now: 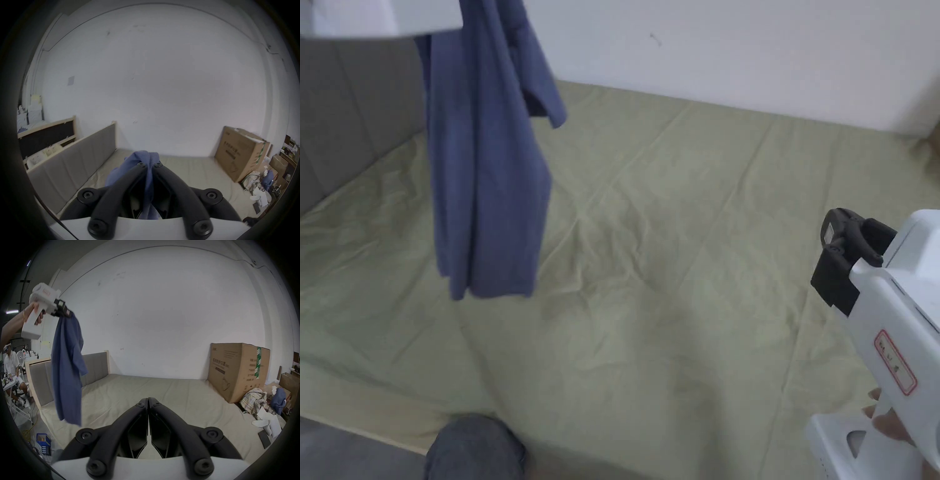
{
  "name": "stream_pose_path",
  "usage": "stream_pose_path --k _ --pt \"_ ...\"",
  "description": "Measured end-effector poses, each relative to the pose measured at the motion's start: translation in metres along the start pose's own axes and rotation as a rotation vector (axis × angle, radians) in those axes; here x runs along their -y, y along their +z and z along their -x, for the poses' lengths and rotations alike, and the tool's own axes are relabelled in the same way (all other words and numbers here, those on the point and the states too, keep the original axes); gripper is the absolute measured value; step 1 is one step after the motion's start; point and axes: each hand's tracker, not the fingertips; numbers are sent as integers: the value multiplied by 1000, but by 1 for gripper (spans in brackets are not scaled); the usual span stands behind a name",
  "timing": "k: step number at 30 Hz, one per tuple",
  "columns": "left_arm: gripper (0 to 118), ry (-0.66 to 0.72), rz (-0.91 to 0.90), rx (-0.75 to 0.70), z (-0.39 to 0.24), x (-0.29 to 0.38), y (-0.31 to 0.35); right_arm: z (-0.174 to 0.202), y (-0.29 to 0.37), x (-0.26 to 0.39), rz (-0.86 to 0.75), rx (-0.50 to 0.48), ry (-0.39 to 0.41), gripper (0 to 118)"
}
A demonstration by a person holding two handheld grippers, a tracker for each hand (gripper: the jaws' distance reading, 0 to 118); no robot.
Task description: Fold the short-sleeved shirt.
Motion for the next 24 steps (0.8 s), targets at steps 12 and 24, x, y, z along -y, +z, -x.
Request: stream_pose_path --k 12,24 --pt "0 -72 54 261 -163 -3 -41 -61 48 2 -32 200 -41 0" --pt "0 -289 581 350 -294 249 -127 -104 67 24 26 336 -77 0"
